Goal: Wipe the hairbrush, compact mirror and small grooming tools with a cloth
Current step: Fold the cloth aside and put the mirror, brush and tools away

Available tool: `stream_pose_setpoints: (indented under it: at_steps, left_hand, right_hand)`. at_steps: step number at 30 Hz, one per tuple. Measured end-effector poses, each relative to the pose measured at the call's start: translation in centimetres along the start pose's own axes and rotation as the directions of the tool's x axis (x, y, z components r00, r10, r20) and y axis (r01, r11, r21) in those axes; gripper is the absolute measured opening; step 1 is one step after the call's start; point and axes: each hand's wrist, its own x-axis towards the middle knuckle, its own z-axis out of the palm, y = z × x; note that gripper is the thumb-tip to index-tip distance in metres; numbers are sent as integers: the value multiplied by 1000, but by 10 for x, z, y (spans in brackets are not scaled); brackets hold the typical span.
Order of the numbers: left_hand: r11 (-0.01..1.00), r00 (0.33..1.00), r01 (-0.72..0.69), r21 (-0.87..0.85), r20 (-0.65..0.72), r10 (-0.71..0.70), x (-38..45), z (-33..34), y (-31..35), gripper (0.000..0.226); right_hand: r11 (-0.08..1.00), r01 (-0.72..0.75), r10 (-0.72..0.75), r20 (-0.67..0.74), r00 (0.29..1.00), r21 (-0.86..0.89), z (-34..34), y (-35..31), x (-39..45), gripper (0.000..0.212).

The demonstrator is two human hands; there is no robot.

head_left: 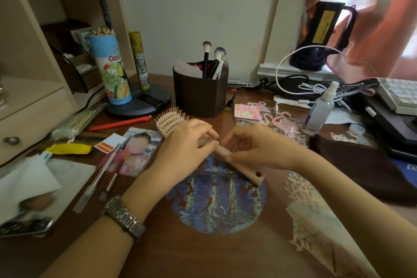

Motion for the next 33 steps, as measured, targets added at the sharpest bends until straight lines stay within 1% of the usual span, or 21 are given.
stream_pose_setpoints:
  at_steps: [3,7,10,13,15,19,22,25,27,29,31,33]
  left_hand:
    - [1000,1000,23,1,-4,-23,-3,-5,1,18]
    - [993,993,116,35,4,-116,-8,-16,-3,25]
    - [982,982,187,14,5,-187,-10,-24,-4,29]
    - [975,975,221,1,21,-221,-11,-28,-6,31]
    - [972,972,234,-20,15,-234,-11,-29,-8,31]
    - [959,961,276,-56,3,-276,-8,-31,-13,34]
    - [958,958,283,-41,-29,-285,-6,-30,-21,32]
    - [955,954,294,-40,-48,-296,-5,-30,-27,29]
    - [953,953,298,-57,-45,-300,-6,-31,-29,27]
    - [948,951,303,-98,-32,-307,-7,-34,-28,23]
    - [940,949,309,-144,-24,-316,-9,-38,-25,20]
    - [935,946,316,-158,-22,-324,-14,-41,-20,19]
  right_hand:
    - [1000,-22,23,-30,999,18,7,0,-1,25]
    - [999,-40,41,-39,998,29,9,2,-3,29]
    - [994,-56,59,-31,998,97,11,1,-4,34]
    - [986,-65,70,-25,997,154,14,0,-5,40]
    - [981,-77,80,-11,997,181,16,-3,-6,47]
    - [962,-115,111,29,993,248,22,-10,-6,70]
    - [940,-131,125,40,991,313,31,-18,-4,79]
    - [931,-132,132,24,991,341,42,-28,-1,78]
    - [935,-136,137,19,990,328,45,-32,1,73]
    - [929,-149,150,22,988,338,43,-33,2,62]
    - [921,-143,158,-11,987,363,38,-30,4,48]
    - [954,-107,139,-96,986,281,31,-24,7,39]
